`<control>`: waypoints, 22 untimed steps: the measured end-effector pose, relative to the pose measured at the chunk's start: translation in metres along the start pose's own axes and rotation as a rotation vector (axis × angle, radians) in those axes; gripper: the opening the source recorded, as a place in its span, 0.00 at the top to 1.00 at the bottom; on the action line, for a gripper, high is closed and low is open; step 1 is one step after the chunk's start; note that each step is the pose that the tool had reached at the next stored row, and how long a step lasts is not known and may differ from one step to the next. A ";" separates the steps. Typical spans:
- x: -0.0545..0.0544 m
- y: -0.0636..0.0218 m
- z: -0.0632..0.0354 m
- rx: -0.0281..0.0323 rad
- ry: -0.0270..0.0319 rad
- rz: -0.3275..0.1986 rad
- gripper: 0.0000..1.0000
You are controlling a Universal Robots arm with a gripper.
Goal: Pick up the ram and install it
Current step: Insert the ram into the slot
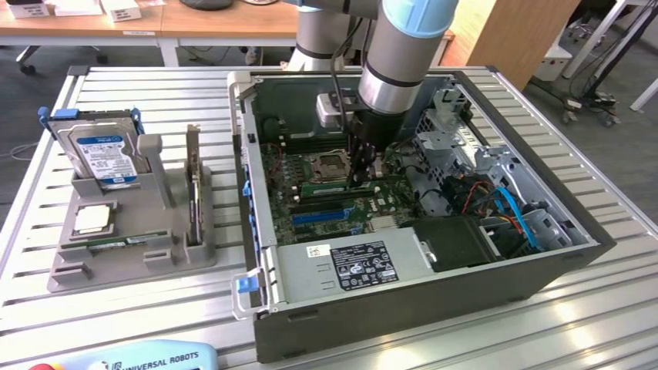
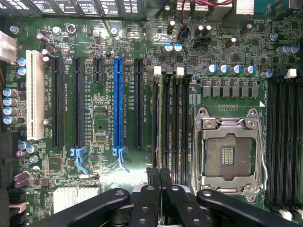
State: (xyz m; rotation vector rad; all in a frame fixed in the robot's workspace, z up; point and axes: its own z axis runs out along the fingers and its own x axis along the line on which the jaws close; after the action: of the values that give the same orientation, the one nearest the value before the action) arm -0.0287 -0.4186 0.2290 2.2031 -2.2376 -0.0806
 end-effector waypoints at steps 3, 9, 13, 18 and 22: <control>0.000 0.0000 -0.0001 0.0000 0.0002 0.000 0.89; 0.000 0.0000 -0.0001 -0.0001 0.0003 -0.003 0.89; 0.000 0.0000 -0.0001 -0.0003 0.0004 -0.005 0.89; 0.000 0.0000 -0.0001 -0.0003 0.0006 -0.007 0.89; 0.000 0.0000 0.0000 -0.0003 0.0005 -0.008 0.89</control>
State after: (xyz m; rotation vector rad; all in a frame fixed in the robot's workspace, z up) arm -0.0287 -0.4188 0.2289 2.2119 -2.2284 -0.0804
